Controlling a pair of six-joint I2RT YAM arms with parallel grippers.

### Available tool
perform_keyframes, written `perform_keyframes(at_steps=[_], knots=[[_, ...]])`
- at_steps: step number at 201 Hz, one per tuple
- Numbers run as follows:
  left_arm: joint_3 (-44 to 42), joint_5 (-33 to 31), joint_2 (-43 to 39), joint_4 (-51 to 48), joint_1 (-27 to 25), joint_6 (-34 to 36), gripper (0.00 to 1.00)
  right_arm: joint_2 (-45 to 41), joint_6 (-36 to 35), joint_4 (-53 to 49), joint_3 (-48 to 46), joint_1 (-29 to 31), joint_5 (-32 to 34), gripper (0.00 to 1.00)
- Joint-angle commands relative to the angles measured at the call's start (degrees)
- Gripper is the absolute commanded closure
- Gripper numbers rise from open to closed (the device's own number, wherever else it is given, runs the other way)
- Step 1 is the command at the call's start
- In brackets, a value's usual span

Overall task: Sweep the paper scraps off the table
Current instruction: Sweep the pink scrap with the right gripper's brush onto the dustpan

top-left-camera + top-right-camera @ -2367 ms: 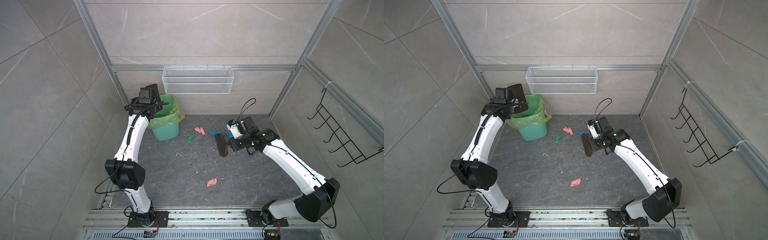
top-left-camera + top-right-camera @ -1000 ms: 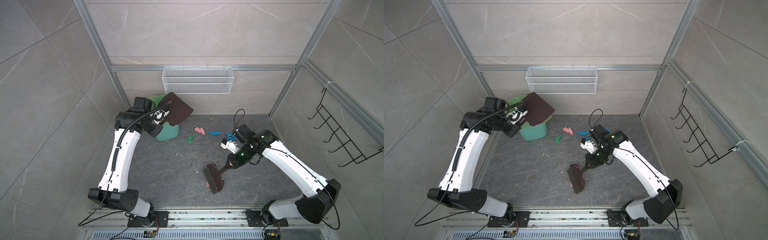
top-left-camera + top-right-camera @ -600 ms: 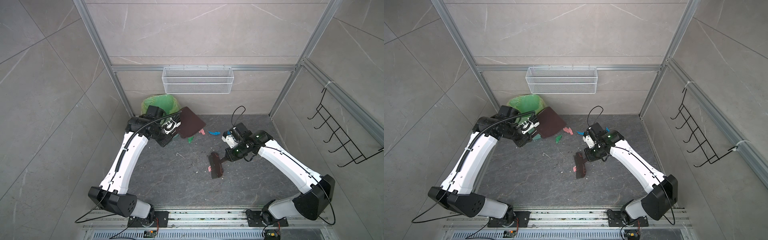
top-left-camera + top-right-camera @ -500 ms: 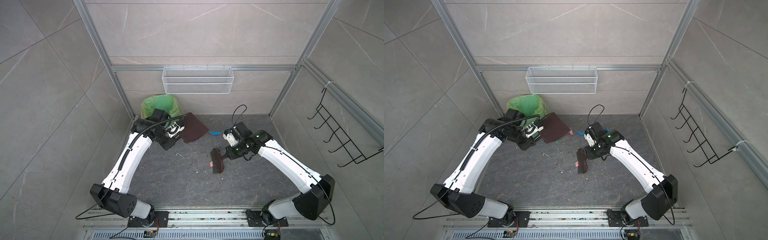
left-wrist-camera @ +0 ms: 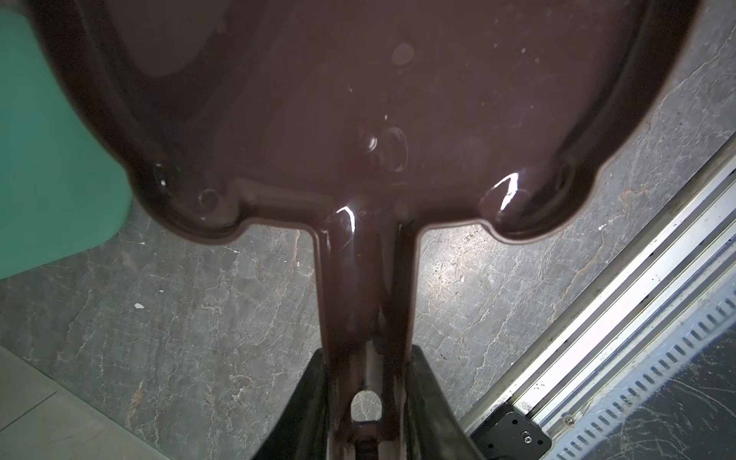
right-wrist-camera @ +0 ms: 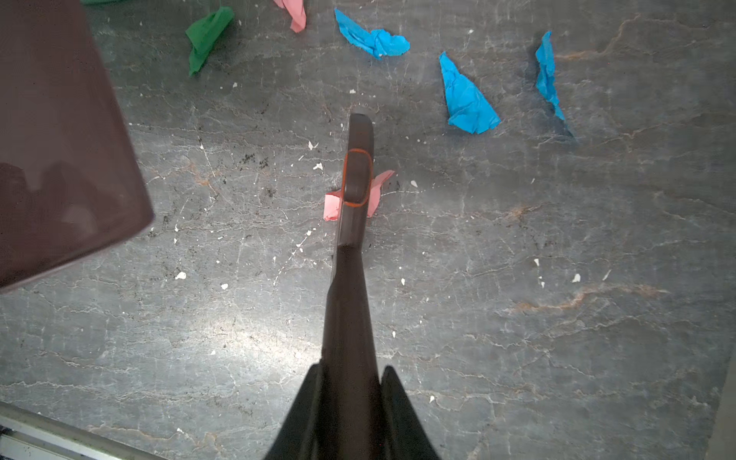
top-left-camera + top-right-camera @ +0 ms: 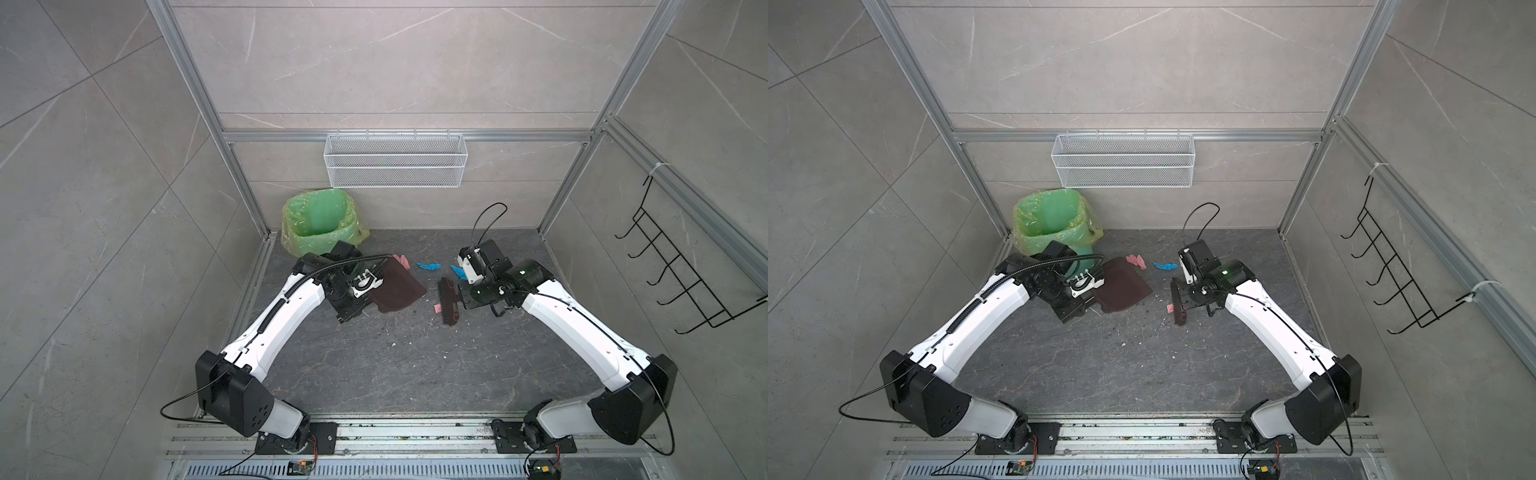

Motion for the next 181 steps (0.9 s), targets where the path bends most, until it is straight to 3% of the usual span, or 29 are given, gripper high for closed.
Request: perform_keyframes(at_steps=[1, 53, 94, 117, 181], knots=[[-0.7, -0.07, 1.79, 1.87, -1.31, -1.69, 1.0, -3.58, -1.52, 0.94, 2.02, -0.19, 2.25, 1.0], [-3.02, -2.41, 5.96, 3.44, -2.56, -2.27, 1.0, -7.32, -2.19, 2.04, 2.2, -1.52, -0.02, 1.0], [-4.45, -3.84, 8.99, 4.88, -4.37, -2.87, 1.0, -4.7, -3.47, 0.19, 3.93, -1.7, 13.15, 1.0], [-4.37, -5.22, 11.43, 4.86, -5.78, -3.1, 1.0, -2.04, -4.76, -0.52, 5.65, -1.65, 16.95, 1.0], [-4.1, -7.4, 16.24, 4.69, -8.2, -3.31, 1.0, 4.99, -9.2, -1.66, 7.98, -1.69, 12.5, 1.0]])
